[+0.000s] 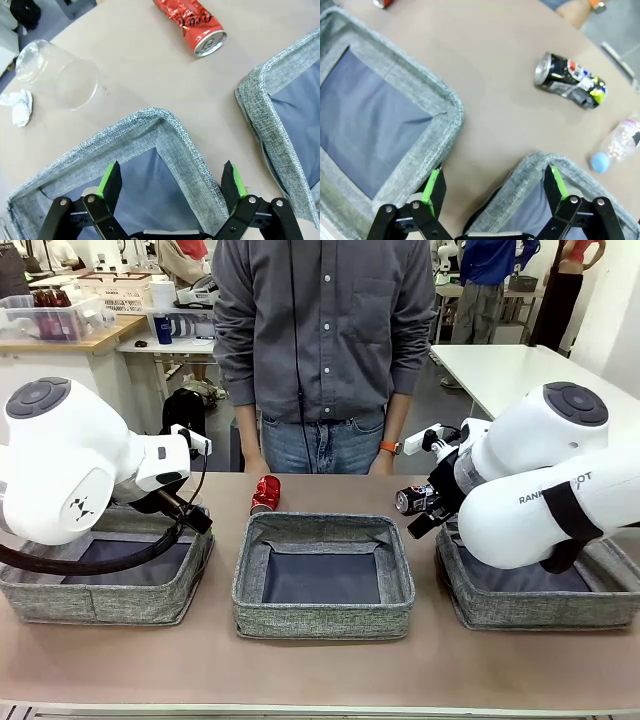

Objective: Sort the waste into the appropriate baskets.
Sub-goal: Pick up the waste item pointed out by the person.

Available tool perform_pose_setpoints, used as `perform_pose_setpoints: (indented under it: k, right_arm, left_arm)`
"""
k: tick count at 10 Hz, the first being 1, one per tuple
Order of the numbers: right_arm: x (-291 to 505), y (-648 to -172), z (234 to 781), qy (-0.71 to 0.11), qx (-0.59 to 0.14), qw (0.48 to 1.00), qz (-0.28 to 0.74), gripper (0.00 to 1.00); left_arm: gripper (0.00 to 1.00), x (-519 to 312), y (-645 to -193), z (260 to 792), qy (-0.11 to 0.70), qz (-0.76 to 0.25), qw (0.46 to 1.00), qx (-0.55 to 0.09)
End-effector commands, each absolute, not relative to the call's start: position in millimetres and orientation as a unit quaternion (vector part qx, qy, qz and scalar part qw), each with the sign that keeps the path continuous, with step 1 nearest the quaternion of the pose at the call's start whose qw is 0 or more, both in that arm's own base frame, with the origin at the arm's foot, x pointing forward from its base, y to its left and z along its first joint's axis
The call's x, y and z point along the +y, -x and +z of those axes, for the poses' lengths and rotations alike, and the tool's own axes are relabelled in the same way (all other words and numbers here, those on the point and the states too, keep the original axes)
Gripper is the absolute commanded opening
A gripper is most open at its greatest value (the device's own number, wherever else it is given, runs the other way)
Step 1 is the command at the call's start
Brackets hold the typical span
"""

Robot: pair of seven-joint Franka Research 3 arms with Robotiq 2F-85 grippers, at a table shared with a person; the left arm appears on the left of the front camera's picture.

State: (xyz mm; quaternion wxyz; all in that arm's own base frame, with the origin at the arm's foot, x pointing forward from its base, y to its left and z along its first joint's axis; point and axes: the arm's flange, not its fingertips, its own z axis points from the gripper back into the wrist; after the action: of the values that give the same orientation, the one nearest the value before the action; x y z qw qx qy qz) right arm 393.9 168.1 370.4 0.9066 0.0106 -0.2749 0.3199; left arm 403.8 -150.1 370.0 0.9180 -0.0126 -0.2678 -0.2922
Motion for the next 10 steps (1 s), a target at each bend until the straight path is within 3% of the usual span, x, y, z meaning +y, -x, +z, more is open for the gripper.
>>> perform_pose_setpoints:
  k: [1,2,3,4,6,7,8,9,10]
  right_arm:
    - [160,-382,395,-0.037,-0.277,0.901,0.332,1.00]
    - [146,-365,434,-0.029,-0.262,0.911,0.317,1.00]
    - [129,-344,471,-0.030,-0.270,0.914,0.300,1.00]
    - [112,-318,505,-0.060,-0.291,0.906,0.302,1.00]
    - [89,-268,531,-0.060,-0.311,0.888,0.334,1.00]
    - [87,-253,523,-0.063,-0.323,0.884,0.333,1.00]
    - [109,-309,543,-0.048,-0.308,0.900,0.303,1.00]
    - [99,-287,564,-0.051,-0.319,0.894,0.311,1.00]
    - [111,-298,549,-0.073,-0.274,0.901,0.328,1.00]
  left_arm:
    - [1.00,-151,-398,383,0.074,-0.322,0.920,-0.212]
    - [1.00,-151,-385,413,0.133,-0.323,0.921,-0.172]
    - [1.00,-146,-368,453,0.136,-0.287,0.931,-0.179]
    - [1.00,-142,-348,496,0.141,-0.266,0.923,-0.238]
    - [1.00,-135,-302,541,0.029,-0.237,0.923,-0.301]
    - [1.00,-136,-292,541,-0.018,-0.249,0.922,-0.296]
    - [1.00,-140,-324,534,0.098,-0.264,0.918,-0.280]
    - [1.00,-140,-324,534,0.098,-0.264,0.918,-0.280]
    - [1.00,-132,-303,560,0.037,-0.254,0.916,-0.308]
